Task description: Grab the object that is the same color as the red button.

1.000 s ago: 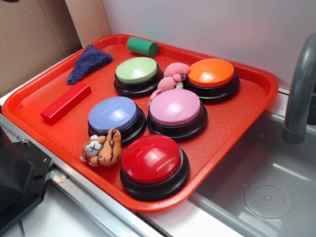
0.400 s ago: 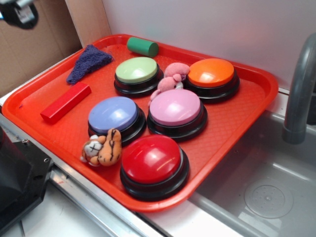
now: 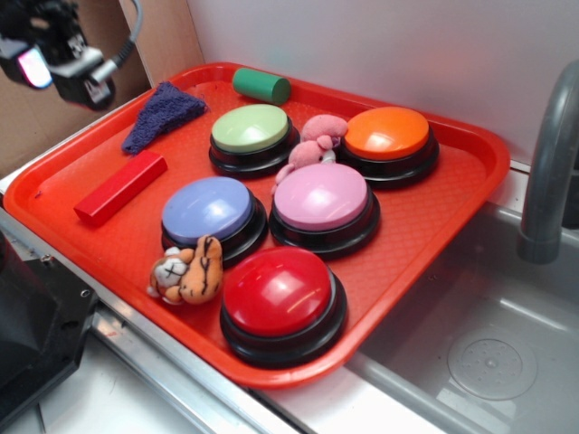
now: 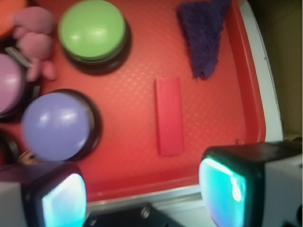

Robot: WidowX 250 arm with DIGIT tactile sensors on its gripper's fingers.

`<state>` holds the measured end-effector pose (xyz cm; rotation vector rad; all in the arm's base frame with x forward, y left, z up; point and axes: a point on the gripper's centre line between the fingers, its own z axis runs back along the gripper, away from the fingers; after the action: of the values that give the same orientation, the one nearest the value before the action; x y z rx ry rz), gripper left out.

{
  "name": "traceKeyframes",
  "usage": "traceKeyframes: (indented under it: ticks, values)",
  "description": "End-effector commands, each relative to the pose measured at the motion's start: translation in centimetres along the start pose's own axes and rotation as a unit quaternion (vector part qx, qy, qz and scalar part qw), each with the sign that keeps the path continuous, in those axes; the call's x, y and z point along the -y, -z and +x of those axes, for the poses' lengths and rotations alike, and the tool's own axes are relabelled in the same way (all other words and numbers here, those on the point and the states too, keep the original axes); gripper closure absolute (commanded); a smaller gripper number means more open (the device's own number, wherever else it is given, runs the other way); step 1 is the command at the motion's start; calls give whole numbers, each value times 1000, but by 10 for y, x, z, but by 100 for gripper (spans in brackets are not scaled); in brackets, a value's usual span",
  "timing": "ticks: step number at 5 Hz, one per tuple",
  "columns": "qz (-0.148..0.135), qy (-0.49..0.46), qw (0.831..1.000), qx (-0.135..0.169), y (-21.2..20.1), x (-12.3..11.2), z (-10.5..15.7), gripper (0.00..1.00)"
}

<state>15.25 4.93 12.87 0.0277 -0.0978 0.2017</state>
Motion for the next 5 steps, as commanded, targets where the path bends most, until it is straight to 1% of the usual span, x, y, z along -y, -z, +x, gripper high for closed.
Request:
traceKeyframes:
  ticks: [1, 2, 3, 4, 5]
  values:
    - [24, -41, 999, -3, 59, -25, 16, 0]
    - [37, -56, 998, -8, 77, -35, 14, 0]
    - [25, -62, 998, -9, 91, -38, 14, 0]
    - [29, -68, 997, -18, 99, -38, 12, 0]
    - [24, -67, 997, -17, 108, -36, 14, 0]
